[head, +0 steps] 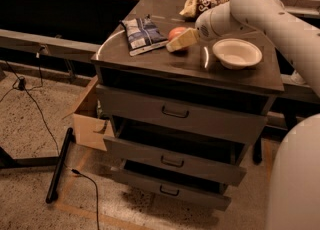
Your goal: Pick apple from paper bowl and place on counter
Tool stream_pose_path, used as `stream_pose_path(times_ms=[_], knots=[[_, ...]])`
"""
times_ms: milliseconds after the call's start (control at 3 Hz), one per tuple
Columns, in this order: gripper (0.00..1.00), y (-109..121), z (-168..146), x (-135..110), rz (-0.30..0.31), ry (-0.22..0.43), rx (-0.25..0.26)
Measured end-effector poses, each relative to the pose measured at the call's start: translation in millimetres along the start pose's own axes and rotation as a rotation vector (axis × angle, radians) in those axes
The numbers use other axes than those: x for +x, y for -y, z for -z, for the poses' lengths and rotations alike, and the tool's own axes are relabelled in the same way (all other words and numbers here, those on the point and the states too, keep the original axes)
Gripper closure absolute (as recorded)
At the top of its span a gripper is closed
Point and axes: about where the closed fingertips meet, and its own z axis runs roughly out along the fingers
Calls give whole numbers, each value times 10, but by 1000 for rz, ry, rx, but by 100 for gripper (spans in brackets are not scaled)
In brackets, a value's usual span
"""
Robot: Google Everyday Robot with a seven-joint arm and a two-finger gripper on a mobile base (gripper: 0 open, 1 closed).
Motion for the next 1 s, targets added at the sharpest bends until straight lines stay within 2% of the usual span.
stream_pose_path(times_ms=[333, 667, 1000], knots=[[0, 214, 397, -85, -17, 25, 24], [0, 479, 922, -51, -51, 20, 68], [0, 451, 868, -51, -48, 18, 60]])
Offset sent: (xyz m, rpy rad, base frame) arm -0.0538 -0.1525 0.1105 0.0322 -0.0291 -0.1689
